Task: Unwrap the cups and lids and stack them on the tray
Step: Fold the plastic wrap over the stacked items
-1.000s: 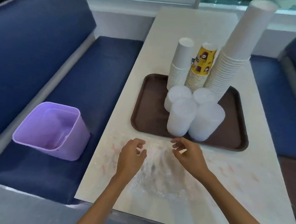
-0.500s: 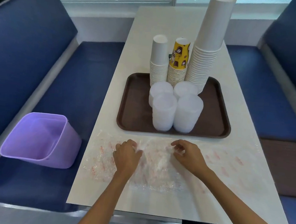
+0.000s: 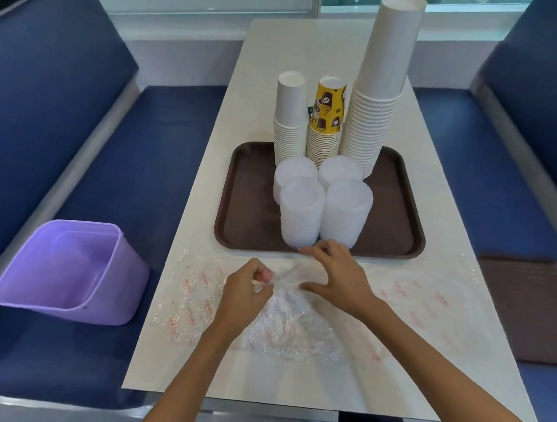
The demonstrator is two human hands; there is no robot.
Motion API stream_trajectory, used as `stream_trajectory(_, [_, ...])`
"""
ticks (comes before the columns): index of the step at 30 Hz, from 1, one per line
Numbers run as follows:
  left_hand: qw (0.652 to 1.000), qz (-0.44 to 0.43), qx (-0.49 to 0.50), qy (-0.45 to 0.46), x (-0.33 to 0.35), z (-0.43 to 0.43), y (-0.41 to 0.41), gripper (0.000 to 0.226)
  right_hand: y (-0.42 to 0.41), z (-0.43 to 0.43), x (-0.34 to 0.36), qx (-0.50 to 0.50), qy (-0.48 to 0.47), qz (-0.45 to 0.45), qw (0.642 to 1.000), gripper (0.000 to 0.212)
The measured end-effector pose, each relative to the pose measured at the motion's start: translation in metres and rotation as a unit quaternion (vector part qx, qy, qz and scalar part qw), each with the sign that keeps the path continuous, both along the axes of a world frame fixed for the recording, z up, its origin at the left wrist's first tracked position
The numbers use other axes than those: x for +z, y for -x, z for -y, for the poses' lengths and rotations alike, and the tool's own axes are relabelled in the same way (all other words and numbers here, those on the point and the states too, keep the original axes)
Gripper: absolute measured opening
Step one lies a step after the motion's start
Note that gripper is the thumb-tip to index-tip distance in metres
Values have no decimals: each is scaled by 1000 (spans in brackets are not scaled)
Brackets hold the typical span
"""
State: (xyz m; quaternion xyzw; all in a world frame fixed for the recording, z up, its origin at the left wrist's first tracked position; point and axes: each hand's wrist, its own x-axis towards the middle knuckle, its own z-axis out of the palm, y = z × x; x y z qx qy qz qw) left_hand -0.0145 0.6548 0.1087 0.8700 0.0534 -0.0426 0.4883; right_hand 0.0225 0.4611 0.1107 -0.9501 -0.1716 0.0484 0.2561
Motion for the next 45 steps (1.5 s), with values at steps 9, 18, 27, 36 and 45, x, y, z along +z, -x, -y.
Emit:
stream_trajectory(9, [985, -97, 42, 134, 20, -7, -6, 55, -19, -2, 20, 22, -103, -84, 991, 8])
stream_trajectory(18, [984, -56, 123, 117, 15, -17, -11, 18, -26, 2, 25, -23, -116, -108, 987, 10])
stream_trajectory(27, [992, -37, 123, 8, 14, -19, -6, 26, -26, -1, 21, 5, -103, -74, 992, 18])
stream_trajectory(36, [996, 49, 75, 31, 43, -40, -12, 25, -25, -1, 49, 20, -168, -143, 975, 16])
stream_trajectory(45, [914, -31, 4, 404, 89, -66, -17, 99, -19, 7, 123, 17, -450, -187, 873, 15])
